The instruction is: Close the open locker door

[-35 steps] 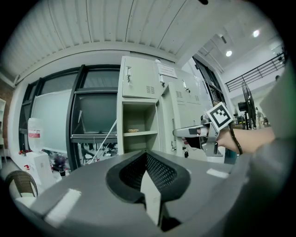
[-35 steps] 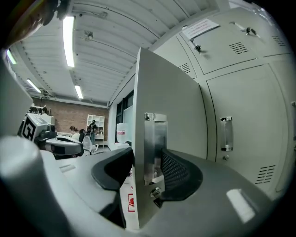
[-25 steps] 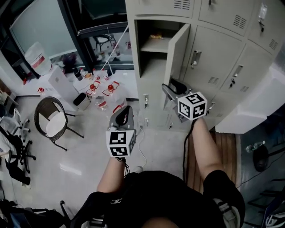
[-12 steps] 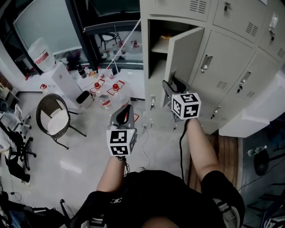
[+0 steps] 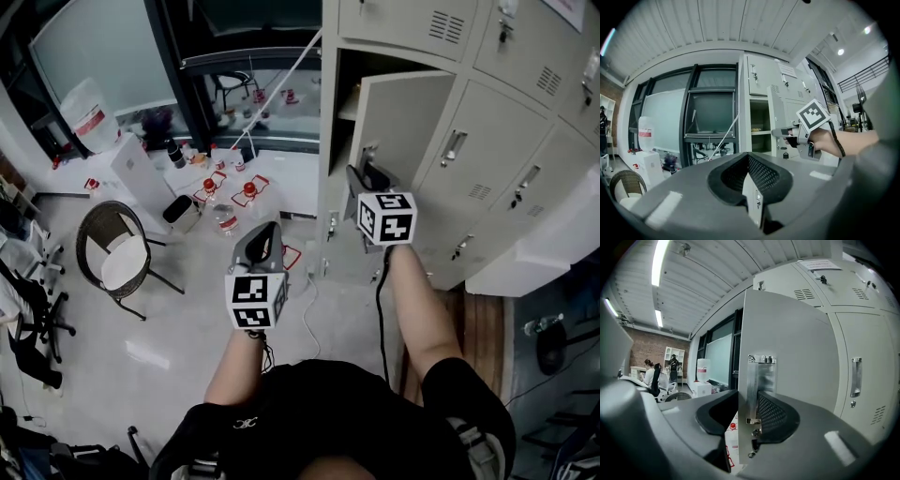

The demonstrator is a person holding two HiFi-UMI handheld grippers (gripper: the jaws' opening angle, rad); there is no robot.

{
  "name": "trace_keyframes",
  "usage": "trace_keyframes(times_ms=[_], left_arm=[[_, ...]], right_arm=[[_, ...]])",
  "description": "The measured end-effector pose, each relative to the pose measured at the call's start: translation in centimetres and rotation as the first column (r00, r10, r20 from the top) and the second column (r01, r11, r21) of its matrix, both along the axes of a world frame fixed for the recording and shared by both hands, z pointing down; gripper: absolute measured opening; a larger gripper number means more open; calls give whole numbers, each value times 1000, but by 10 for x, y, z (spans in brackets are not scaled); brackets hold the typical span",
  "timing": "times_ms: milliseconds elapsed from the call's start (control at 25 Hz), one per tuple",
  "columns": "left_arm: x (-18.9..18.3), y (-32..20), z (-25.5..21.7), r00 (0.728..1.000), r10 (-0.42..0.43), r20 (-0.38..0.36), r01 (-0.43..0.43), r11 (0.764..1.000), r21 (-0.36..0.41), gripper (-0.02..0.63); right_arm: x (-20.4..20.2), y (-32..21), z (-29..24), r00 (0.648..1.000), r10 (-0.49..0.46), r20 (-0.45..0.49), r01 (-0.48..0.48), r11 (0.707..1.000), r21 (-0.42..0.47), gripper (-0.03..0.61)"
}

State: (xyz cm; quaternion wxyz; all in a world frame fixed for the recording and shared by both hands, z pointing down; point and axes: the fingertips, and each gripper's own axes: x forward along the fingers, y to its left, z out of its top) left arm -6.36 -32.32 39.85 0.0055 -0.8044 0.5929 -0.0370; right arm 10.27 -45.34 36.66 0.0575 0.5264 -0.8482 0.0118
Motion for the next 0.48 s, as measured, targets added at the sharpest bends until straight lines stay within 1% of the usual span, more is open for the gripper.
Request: trace_keyframes(times_ms=[480], left_arm=[[-59, -35, -2, 999, -32, 8, 32, 999, -3, 0]], right_arm=[[-22, -62, -1, 997, 76, 21, -75, 997, -10, 130]])
